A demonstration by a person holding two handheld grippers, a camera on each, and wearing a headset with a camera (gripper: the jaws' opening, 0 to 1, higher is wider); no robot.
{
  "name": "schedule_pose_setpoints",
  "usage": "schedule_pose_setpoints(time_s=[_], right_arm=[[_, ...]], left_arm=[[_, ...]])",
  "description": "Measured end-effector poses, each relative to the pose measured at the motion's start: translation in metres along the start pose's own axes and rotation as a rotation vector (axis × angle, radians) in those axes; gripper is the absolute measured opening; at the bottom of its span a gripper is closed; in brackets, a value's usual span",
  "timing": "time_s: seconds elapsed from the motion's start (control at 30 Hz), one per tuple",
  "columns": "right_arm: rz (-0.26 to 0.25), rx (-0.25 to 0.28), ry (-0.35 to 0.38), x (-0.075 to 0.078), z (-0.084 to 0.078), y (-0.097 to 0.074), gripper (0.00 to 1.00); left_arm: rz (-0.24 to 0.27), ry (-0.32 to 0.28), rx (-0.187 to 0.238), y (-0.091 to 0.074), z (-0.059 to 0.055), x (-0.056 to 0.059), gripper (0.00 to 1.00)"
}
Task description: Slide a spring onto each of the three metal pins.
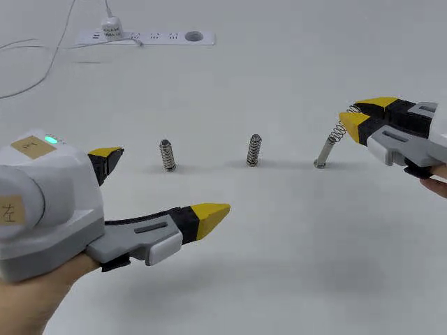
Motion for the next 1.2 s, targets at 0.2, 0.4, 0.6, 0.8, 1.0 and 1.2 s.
schedule_pose_setpoints(time_s=[0.2, 0.4, 0.6, 0.8, 1.0, 1.2], right_arm=[[-0.005, -0.009, -0.046, -0.004, -0.001, 0.003, 0.14], [-0.006, -0.027, -0.084, -0.007, -0.006, 0.007, 0.14], [-0.013, -0.024, -0.103, -0.010, -0.008, 0.009, 0.14], [-0.024, -0.031, -0.184, -0.014, -0.007, 0.010, 0.14], [-0.034, -0.057, -0.222, -0.019, -0.016, 0.014, 0.14], [-0.028, -0.075, -0.216, -0.022, -0.024, 0.020, 0.12]], left_arm=[[0.020, 0.008, -0.019, 0.001, -0.004, -0.002, 1.00], [0.021, 0.018, -0.033, 0.002, -0.007, -0.003, 0.98], [0.020, 0.016, -0.037, 0.002, -0.008, -0.003, 0.97], [0.019, 0.016, -0.040, 0.002, -0.009, -0.002, 0.96], [0.020, 0.018, -0.035, 0.002, -0.008, -0.002, 0.96], [0.022, 0.022, -0.036, 0.002, -0.008, -0.003, 0.95]])
Point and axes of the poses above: the centre of the closed fingertips' face, and the gripper's own axes: y roughly forward along the fingers, x roughly to its right, z roughly out of its top, the point moved 4 cm from there along -y, roughly backward along the fingers, and after that the axes turned 8 degrees about -x, right-handed, at the moved point
